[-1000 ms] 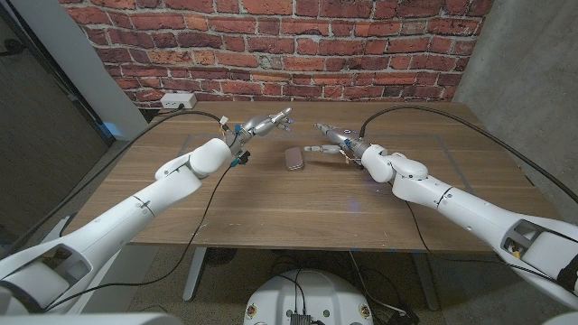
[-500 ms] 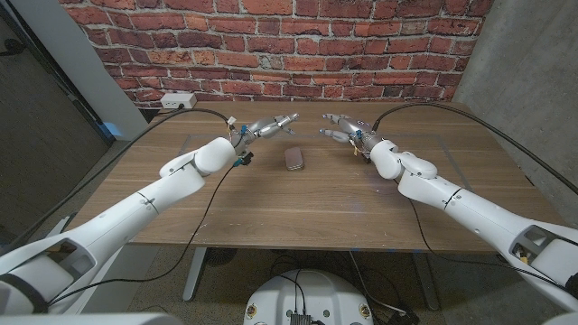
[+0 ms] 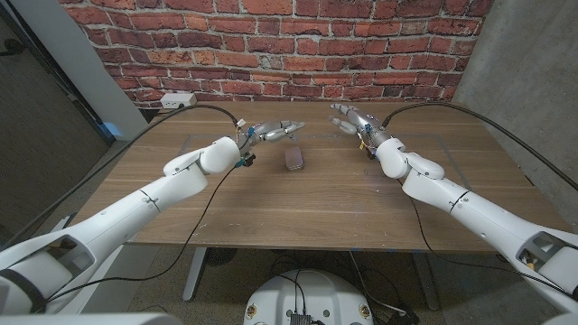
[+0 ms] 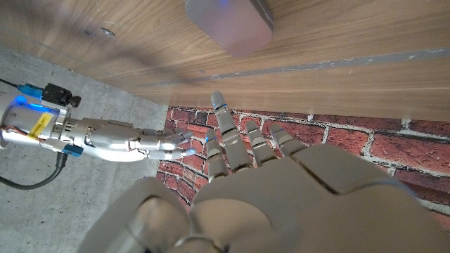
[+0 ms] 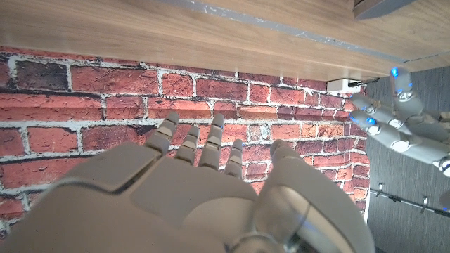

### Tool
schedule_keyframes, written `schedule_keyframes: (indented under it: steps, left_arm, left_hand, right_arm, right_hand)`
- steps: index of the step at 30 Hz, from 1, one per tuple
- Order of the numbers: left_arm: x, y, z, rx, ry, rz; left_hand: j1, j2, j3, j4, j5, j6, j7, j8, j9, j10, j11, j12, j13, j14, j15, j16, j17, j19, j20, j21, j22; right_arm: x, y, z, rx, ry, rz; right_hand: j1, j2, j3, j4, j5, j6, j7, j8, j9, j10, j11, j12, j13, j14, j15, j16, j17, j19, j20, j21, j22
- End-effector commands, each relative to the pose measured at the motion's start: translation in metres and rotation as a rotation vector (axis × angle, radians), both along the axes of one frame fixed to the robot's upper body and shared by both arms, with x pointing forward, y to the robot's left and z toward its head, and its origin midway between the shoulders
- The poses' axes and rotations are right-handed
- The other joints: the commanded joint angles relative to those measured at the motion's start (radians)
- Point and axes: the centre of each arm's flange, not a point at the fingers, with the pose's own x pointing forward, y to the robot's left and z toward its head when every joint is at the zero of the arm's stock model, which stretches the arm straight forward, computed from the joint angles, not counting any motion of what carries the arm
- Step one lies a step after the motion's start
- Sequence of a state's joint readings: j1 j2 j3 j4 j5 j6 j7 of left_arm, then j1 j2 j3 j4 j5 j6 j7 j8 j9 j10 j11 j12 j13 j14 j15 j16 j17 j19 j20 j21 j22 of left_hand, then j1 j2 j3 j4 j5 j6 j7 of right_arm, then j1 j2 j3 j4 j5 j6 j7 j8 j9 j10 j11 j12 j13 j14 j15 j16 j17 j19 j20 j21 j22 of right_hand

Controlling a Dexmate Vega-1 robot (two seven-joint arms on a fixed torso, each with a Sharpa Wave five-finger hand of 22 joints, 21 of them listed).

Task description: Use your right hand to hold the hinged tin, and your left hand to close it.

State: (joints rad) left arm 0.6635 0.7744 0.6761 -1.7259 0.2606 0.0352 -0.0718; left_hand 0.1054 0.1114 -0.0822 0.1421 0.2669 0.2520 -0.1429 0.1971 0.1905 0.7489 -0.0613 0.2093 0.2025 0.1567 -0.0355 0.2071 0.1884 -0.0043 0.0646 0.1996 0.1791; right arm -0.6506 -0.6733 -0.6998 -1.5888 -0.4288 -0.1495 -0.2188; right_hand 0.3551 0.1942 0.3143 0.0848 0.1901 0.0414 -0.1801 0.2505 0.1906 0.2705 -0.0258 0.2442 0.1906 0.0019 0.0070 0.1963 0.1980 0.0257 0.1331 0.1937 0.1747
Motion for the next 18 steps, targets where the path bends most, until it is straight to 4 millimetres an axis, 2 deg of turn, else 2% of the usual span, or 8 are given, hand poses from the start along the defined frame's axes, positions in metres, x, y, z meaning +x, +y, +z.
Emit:
schedule_keyframes:
  steps: [1,4,5,8,11,18]
  left_arm:
    - [0.0001,-0.0052,-0.0104,0.102,-0.036,0.08]
    - [0.001,-0.0072,-0.0114,0.127,-0.043,0.092]
    - [0.0015,-0.0075,-0.0115,0.129,-0.044,0.092]
    - [0.0015,-0.0087,-0.0116,0.143,-0.066,0.107]
    - [0.0011,-0.0084,-0.0115,0.149,-0.076,0.122]
    - [0.0026,-0.0076,-0.0118,0.185,-0.079,0.139]
  left_hand:
    - [0.011,0.024,0.007,0.005,0.005,0.015,-0.001,0.011,0.001,0.005,0.006,0.004,0.001,0.009,-0.058,0.003,0.002,0.003,0.006,0.001,0.003]
    - [0.012,0.024,0.008,0.005,0.005,0.017,-0.005,0.011,0.001,0.005,0.005,0.003,0.001,0.006,-0.059,0.001,0.002,0.002,0.008,0.001,0.003]
    - [0.013,0.022,0.008,0.004,0.005,0.018,-0.006,0.011,0.001,0.012,-0.01,0.005,0.001,0.004,-0.059,0.0,0.002,0.0,0.01,0.001,0.003]
    - [0.015,0.019,0.006,0.003,0.004,0.021,-0.009,0.012,0.001,0.015,-0.013,0.005,0.001,-0.004,-0.064,-0.003,0.002,-0.002,0.012,0.0,0.003]
    - [0.017,0.011,0.003,0.002,0.002,0.026,-0.012,0.013,0.0,0.052,-0.027,0.018,0.004,-0.005,-0.067,-0.003,0.002,-0.007,0.013,-0.001,0.004]
    - [0.017,0.002,-0.002,0.0,0.001,0.038,-0.005,0.017,-0.001,0.082,-0.034,0.029,0.009,0.009,-0.067,0.003,0.003,-0.007,0.018,0.0,0.004]
  right_arm:
    - [-0.0107,-0.0015,0.0093,0.039,-0.05,-0.006]
    - [-0.0113,0.0,0.0097,0.034,-0.049,-0.005]
    - [-0.0115,0.0004,0.01,0.033,-0.051,-0.004]
    - [-0.0134,0.0009,0.0108,0.038,-0.057,-0.003]
    - [-0.0138,0.0011,0.0113,0.037,-0.056,-0.006]
    - [-0.0157,-0.0004,0.0111,0.042,-0.052,-0.007]
  right_hand:
    - [-0.01,-0.012,0.001,0.006,-0.004,0.0,0.008,-0.006,0.002,0.003,-0.003,0.003,0.001,-0.005,-0.001,0.003,0.0,0.0,0.004,0.002,0.003]
    - [-0.007,-0.018,0.002,0.001,-0.006,0.001,0.011,-0.007,0.002,0.003,-0.001,0.002,0.001,-0.005,0.001,0.001,-0.003,-0.001,0.006,0.002,0.003]
    - [-0.006,-0.019,0.003,0.0,-0.006,0.0,0.011,-0.008,0.002,0.003,-0.001,0.002,0.001,-0.005,0.001,0.0,-0.004,-0.001,0.006,0.002,0.003]
    - [-0.003,-0.024,0.004,-0.005,-0.007,-0.001,0.014,-0.01,0.001,0.005,0.008,0.003,0.0,-0.004,0.0,-0.001,-0.007,-0.001,0.006,0.001,0.002]
    - [-0.002,-0.027,0.004,-0.008,-0.008,-0.003,0.016,-0.013,0.001,0.006,0.012,0.002,0.0,-0.004,0.002,-0.002,-0.009,0.0,0.006,0.001,0.002]
    - [-0.002,-0.032,0.004,-0.013,-0.009,-0.009,0.021,-0.019,0.001,0.001,0.019,-0.001,0.0,-0.004,0.002,-0.004,-0.011,0.0,0.008,0.001,0.002]
